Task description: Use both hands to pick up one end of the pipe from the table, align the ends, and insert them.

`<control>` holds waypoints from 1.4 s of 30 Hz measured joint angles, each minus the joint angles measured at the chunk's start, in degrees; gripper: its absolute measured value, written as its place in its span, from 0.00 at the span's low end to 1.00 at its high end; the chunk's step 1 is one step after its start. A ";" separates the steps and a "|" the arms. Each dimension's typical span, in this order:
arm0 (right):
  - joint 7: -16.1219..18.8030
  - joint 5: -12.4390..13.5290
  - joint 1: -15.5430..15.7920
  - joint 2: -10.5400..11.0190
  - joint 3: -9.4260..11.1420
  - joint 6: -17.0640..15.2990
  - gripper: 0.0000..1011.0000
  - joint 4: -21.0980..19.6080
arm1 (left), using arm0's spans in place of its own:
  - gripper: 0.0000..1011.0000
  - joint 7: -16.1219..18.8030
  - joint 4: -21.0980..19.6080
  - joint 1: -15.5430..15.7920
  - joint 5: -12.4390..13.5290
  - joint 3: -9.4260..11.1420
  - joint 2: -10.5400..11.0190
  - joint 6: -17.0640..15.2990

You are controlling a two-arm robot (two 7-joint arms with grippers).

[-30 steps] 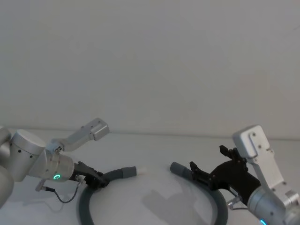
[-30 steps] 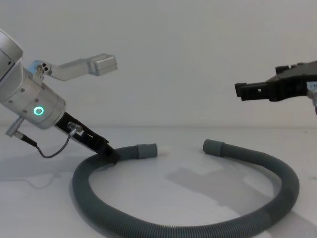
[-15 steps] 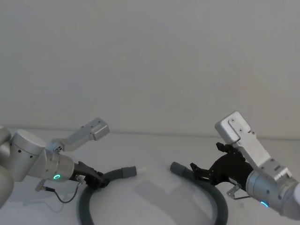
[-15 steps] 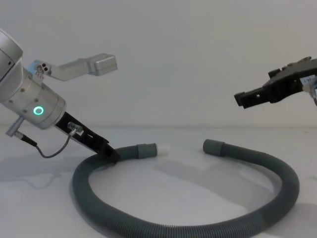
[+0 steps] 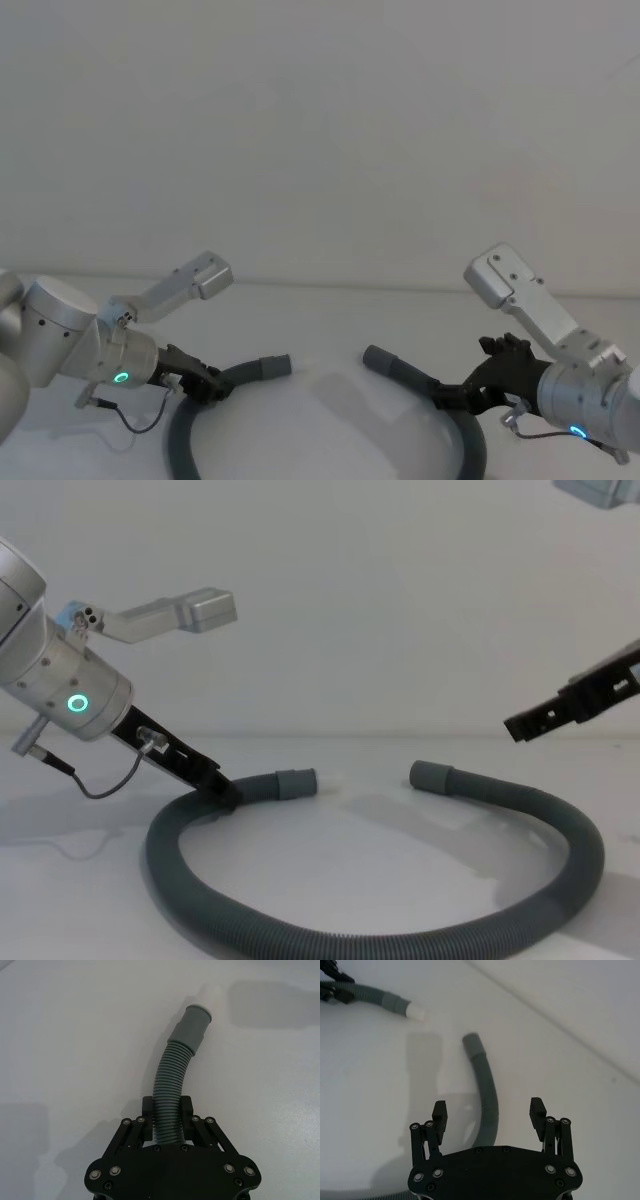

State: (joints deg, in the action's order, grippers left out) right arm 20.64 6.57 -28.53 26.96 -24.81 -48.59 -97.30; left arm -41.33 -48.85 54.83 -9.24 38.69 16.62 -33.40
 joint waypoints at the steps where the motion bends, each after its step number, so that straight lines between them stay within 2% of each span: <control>1: 0.09 0.14 0.00 -0.11 0.14 -0.70 0.99 0.05 | 0.29 0.00 0.00 0.00 0.00 0.00 0.00 0.00; 5: 0.15 0.84 0.29 -1.00 1.37 -4.30 0.99 0.19 | 0.29 0.00 0.00 0.00 0.00 0.00 0.00 0.00; 10: -1.03 1.51 1.28 -3.12 3.59 -8.64 0.99 0.39 | 0.29 0.00 0.00 0.00 0.00 0.00 0.00 0.00; 15: -2.75 1.62 2.31 -5.51 5.59 -11.38 0.99 0.86 | 0.29 0.00 0.00 0.00 0.00 0.00 0.00 0.00; 21: -4.62 1.43 3.03 -7.80 6.83 -13.13 0.99 1.66 | 0.29 0.00 0.00 0.00 0.00 0.00 0.00 0.00; 29: -6.14 0.22 2.86 -9.35 6.86 -13.79 0.99 2.97 | 0.29 0.00 0.00 0.00 0.00 0.00 0.00 0.00; 42: -7.33 -2.06 -0.06 -10.82 5.08 -14.02 0.99 6.29 | 0.29 0.00 0.00 0.00 0.00 0.00 0.00 0.00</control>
State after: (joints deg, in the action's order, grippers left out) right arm 13.31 4.52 -28.59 16.14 -19.73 -62.62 -91.01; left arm -41.33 -48.85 54.83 -9.24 38.69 16.62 -33.40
